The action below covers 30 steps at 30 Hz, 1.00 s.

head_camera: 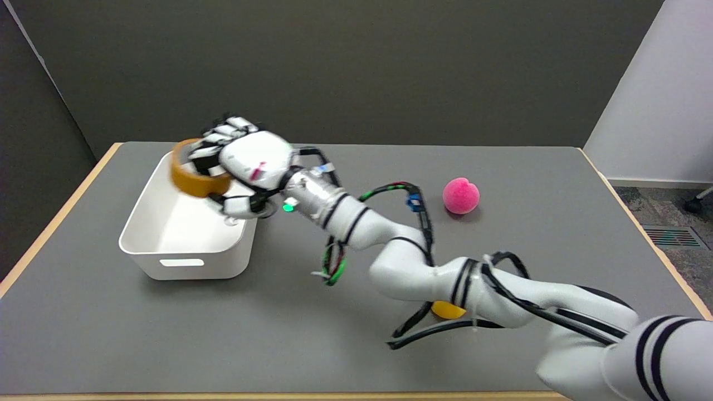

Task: Place yellow tape into white box.

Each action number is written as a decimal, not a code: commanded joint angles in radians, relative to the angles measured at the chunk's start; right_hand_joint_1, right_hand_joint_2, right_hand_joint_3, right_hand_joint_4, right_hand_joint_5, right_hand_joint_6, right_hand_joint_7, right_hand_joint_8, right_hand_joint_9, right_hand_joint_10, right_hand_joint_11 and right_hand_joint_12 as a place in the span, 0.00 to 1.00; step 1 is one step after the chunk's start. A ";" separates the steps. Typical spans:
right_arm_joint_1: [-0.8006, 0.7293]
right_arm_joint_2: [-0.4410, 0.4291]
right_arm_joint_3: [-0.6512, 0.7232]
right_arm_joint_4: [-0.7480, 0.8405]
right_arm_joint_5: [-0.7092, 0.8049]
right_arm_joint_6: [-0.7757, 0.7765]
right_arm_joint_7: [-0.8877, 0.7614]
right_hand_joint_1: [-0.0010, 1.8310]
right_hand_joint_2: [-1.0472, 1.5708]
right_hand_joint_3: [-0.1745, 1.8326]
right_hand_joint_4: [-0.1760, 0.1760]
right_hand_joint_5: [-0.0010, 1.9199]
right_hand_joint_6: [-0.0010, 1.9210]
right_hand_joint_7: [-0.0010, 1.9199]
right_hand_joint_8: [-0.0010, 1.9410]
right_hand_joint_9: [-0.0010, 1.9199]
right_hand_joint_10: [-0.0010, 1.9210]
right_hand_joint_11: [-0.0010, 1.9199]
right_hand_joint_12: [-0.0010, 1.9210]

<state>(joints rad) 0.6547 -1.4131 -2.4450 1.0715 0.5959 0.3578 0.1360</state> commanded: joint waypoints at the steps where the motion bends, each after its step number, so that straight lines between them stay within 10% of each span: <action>1: 0.125 -0.182 -0.154 -0.162 -0.101 -0.070 0.167 0.48 0.80 0.33 1.00 0.36 0.80 0.19 0.20 0.09 0.31 0.00 0.49; 10: 0.097 -0.157 -0.119 -0.172 -0.088 -0.103 0.206 0.47 0.81 0.31 1.00 0.35 0.80 0.18 0.20 0.09 0.31 0.00 0.48; 13: 0.079 -0.141 -0.088 -0.169 -0.088 -0.116 0.218 0.28 0.65 0.53 0.94 0.20 0.43 0.15 0.16 0.09 0.29 0.00 0.52; 17: 0.064 -0.123 -0.064 -0.164 -0.088 -0.113 0.218 0.22 0.62 0.57 0.82 0.14 0.32 0.13 0.18 0.07 0.30 0.00 0.53; 30: -0.034 0.032 0.267 0.033 -0.086 -0.082 0.193 0.21 0.62 0.57 0.79 0.12 0.27 0.13 0.17 0.06 0.30 0.00 0.54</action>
<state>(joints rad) 0.7203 -1.5258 -2.5006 0.9255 0.5089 0.2669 0.3256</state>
